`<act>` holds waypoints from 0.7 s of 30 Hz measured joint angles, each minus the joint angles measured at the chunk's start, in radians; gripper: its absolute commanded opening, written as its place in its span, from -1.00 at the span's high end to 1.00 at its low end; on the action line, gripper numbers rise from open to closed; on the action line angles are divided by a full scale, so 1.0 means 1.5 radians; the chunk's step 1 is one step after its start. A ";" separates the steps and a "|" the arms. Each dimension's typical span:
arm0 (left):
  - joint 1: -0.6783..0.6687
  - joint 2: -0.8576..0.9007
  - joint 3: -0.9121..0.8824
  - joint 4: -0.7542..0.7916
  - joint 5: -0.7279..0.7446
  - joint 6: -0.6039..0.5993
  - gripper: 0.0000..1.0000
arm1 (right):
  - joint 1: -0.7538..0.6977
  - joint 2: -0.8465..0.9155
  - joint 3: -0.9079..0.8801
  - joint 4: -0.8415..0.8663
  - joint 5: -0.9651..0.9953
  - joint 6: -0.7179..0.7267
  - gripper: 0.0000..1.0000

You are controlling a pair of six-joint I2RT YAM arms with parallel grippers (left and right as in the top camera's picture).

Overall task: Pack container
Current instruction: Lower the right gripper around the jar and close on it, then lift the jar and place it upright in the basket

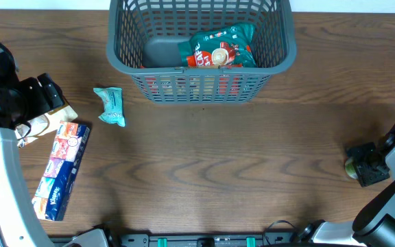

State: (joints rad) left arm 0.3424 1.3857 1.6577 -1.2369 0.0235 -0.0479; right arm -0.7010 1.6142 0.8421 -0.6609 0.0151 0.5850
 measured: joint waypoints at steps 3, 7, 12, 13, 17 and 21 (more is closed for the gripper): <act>0.000 0.000 0.000 0.000 0.000 0.000 -0.97 | 0.000 0.000 0.000 0.000 0.000 0.000 0.97; 0.000 0.000 0.000 0.000 0.000 0.000 -0.97 | 0.000 0.000 0.000 0.000 0.000 0.000 0.97; 0.000 0.000 0.000 0.000 0.000 0.000 -0.97 | 0.000 0.000 0.000 -0.001 0.000 0.000 0.98; 0.000 0.000 0.000 0.000 0.000 0.000 -0.97 | 0.000 0.000 0.000 -0.001 0.000 0.000 0.97; 0.000 0.000 0.000 0.000 0.000 0.000 -0.97 | 0.000 0.000 0.000 -0.003 0.000 -0.005 0.97; 0.000 0.000 0.000 0.000 0.000 0.000 -0.97 | 0.000 -0.001 0.002 -0.023 0.000 -0.016 0.97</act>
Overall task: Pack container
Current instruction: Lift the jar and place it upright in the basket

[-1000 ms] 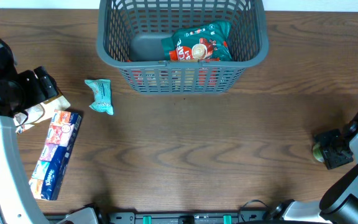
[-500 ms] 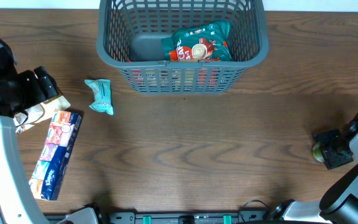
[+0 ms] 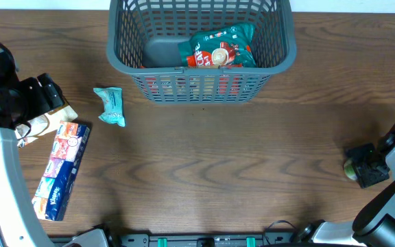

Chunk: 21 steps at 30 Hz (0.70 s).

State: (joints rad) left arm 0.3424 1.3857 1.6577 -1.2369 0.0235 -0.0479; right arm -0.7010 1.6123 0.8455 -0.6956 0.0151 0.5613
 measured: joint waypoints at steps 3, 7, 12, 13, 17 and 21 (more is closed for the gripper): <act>0.000 0.000 0.000 0.000 0.000 0.000 -0.97 | 0.002 -0.007 0.003 -0.014 -0.001 -0.010 0.98; 0.000 0.000 0.000 0.000 0.000 0.000 -0.97 | 0.020 -0.037 0.022 -0.026 0.000 -0.018 0.97; 0.000 0.000 0.000 0.000 0.000 0.000 -0.97 | 0.060 -0.081 0.077 -0.043 0.001 -0.035 0.97; 0.000 0.000 0.000 0.000 0.000 0.000 -0.97 | 0.070 -0.087 0.092 -0.048 0.001 -0.042 0.98; 0.000 0.000 0.000 0.000 0.000 0.000 -0.97 | 0.125 -0.095 0.162 -0.082 -0.001 -0.090 0.98; 0.000 0.000 0.000 0.000 0.000 0.000 -0.97 | 0.199 -0.095 0.260 -0.119 -0.016 -0.158 0.98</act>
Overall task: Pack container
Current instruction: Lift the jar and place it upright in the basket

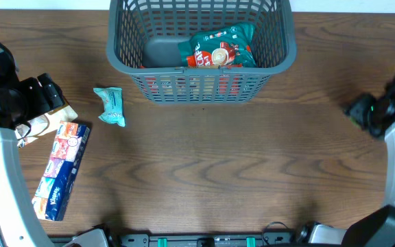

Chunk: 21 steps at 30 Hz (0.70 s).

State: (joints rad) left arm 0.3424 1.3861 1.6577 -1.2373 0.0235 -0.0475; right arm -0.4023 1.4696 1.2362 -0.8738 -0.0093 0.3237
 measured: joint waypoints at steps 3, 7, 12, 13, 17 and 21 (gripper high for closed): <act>0.000 0.000 0.000 0.000 0.000 0.000 -0.97 | 0.050 0.000 0.086 -0.022 -0.024 -0.049 0.98; 0.000 0.000 0.000 0.000 0.000 0.000 -0.97 | 0.116 0.001 0.224 -0.064 -0.055 -0.108 0.98; 0.000 0.000 0.000 0.000 0.000 0.000 -0.97 | 0.208 0.004 0.393 -0.080 -0.072 -0.161 0.99; 0.000 0.000 0.000 0.000 0.000 0.000 -0.97 | 0.221 0.006 0.416 -0.081 -0.075 -0.169 0.98; 0.000 0.000 0.000 0.000 0.000 0.000 -0.97 | 0.299 0.046 0.526 -0.100 -0.091 -0.234 0.98; 0.000 0.000 0.000 0.000 0.000 0.000 -0.97 | 0.377 0.113 0.587 -0.117 -0.114 -0.326 0.98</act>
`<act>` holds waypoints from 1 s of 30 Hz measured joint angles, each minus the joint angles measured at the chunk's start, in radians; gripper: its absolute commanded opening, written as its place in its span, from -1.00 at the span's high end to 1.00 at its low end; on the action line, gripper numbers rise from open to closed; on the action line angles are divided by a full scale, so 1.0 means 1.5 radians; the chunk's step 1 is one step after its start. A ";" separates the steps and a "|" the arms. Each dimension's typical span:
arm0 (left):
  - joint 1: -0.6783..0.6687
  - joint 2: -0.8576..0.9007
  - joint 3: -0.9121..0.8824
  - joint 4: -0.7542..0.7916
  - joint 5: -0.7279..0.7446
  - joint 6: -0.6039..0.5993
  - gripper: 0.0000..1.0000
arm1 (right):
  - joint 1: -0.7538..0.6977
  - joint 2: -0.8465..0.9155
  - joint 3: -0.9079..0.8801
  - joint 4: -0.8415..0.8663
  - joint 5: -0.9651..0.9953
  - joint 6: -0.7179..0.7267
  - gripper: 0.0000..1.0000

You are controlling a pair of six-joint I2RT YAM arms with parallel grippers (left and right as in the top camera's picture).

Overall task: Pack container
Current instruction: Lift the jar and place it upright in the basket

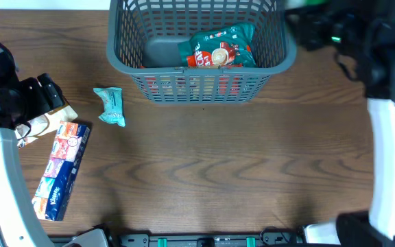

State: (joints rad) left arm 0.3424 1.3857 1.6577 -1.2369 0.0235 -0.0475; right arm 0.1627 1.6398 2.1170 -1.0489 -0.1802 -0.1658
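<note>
A grey plastic basket (280, 55) stands at the back middle with a teal and red snack bag (218, 46) inside. My right gripper (310, 31) is motion-blurred just outside the basket's right rim, raised above the table, with a green smear at its tip that reads as a small green object (333, 34) held in it. My left gripper (49, 92) rests at the far left over a beige packet (41, 125); its fingers are too dark to read. A small teal packet (110, 106) and a blue tissue pack (62, 170) lie on the table.
The wooden table (218, 171) runs across the whole view. The white link of the right arm (389, 158) reaches down the right side. The left arm's white link (5, 185) curves along the left edge beside the tissue pack.
My right gripper has moved from the right side of the table up and left to the basket's right rim. The left arm and the loose items have not moved.
My right gripper sat low at the right edge on a small yellow-green object for the first two moments. Then it was raised further back and the object was gone from the table. Now it is blurred beside the basket. The left side stayed unchanged.
</note>
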 measured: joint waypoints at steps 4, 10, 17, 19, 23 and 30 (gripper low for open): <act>0.000 0.000 0.000 0.000 0.000 0.000 -0.97 | 0.072 0.082 0.033 -0.006 -0.009 -0.078 0.99; 0.000 0.000 0.000 0.000 0.000 0.000 -0.97 | 0.151 0.187 0.050 0.002 -0.016 -0.150 0.98; 0.000 0.000 0.000 -0.006 0.000 0.000 -0.97 | 0.180 0.284 0.054 0.003 -0.020 -0.174 0.98; 0.000 0.000 0.000 -0.008 0.000 0.000 -0.97 | 0.181 0.312 0.054 0.004 -0.021 -0.175 0.98; 0.000 0.000 0.000 -0.008 0.000 0.000 -0.97 | 0.181 0.370 0.054 -0.002 -0.021 -0.174 0.86; 0.000 0.000 0.000 -0.008 0.000 0.000 -0.97 | 0.181 0.433 0.054 -0.031 -0.022 -0.174 -0.54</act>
State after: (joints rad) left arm 0.3424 1.3857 1.6577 -1.2491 0.0235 -0.0475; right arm 0.4335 2.2887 2.1983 -1.0950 -0.2138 -0.4263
